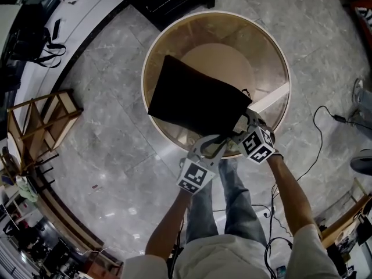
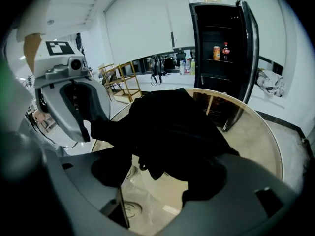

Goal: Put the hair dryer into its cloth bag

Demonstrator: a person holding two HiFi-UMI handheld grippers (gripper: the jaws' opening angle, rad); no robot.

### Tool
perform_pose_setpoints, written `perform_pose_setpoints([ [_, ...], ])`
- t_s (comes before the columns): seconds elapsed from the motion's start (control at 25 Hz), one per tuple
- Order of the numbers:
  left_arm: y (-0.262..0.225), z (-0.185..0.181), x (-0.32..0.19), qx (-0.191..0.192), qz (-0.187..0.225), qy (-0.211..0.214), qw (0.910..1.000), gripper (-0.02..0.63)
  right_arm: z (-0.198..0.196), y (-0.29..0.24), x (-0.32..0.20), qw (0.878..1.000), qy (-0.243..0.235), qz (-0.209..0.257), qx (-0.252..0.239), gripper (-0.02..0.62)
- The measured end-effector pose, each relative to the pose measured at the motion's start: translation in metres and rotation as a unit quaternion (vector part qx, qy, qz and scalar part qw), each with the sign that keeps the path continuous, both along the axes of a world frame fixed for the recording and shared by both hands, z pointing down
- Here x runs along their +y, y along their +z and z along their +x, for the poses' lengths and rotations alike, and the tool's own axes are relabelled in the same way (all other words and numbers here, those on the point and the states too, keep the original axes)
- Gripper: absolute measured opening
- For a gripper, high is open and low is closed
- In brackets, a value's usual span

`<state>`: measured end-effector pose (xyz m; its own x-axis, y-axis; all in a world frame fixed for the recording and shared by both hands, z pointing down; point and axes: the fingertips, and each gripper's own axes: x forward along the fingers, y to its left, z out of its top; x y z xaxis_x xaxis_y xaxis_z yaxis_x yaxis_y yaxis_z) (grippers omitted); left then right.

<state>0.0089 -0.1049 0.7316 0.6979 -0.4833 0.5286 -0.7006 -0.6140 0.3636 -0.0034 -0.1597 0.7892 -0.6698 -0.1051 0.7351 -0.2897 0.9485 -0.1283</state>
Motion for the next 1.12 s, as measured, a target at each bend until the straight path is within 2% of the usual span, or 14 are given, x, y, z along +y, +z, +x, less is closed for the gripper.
perform_pose_setpoints([
  [0.08,0.0,0.001,0.004,-0.001,-0.001,0.002,1.0,0.148,0.016,-0.007,0.004,1.0,0.025,-0.005,-0.005,0.314],
  [0.16,-0.002,0.002,0.006,-0.004,0.003,-0.002,1.0,0.169,0.032,-0.011,0.007,0.998,0.054,-0.01,-0.011,0.314],
  [0.32,-0.013,-0.004,0.001,-0.012,0.02,-0.023,0.9995,0.17,0.055,-0.026,0.006,0.991,0.128,-0.018,-0.036,0.307],
  [0.4,-0.022,-0.008,0.0,-0.02,0.028,-0.032,0.9989,0.17,0.061,-0.039,0.008,0.986,0.158,-0.017,-0.049,0.281],
  [0.48,-0.036,-0.012,0.002,-0.027,0.035,-0.039,0.9982,0.169,0.067,-0.054,0.011,0.982,0.18,-0.01,-0.056,0.197],
  [0.52,-0.044,-0.014,0.003,-0.03,0.038,-0.044,0.9979,0.167,0.07,-0.064,0.014,0.98,0.189,-0.007,-0.059,0.177],
  [0.56,-0.053,-0.016,0.004,-0.031,0.043,-0.049,0.9974,0.159,0.072,-0.074,0.016,0.979,0.196,-0.004,-0.063,0.131],
  [0.68,-0.08,-0.023,-0.006,-0.039,0.072,-0.064,0.9946,0.087,0.074,-0.107,0.004,0.973,0.214,0.018,-0.085,0.056],
  [0.76,-0.098,-0.027,-0.013,-0.041,0.087,-0.071,0.9928,0.045,0.075,-0.133,-0.007,0.968,0.225,0.033,-0.102,0.04],
  [0.84,-0.119,-0.029,-0.018,-0.038,0.095,-0.077,0.9918,0.034,0.075,-0.164,-0.015,0.962,0.241,0.046,-0.124,0.029],
  [1.12,-0.195,-0.034,-0.039,-0.028,0.139,-0.115,0.9831,0.031,0.081,-0.261,-0.04,0.936,0.277,0.101,-0.19,0.028],
])
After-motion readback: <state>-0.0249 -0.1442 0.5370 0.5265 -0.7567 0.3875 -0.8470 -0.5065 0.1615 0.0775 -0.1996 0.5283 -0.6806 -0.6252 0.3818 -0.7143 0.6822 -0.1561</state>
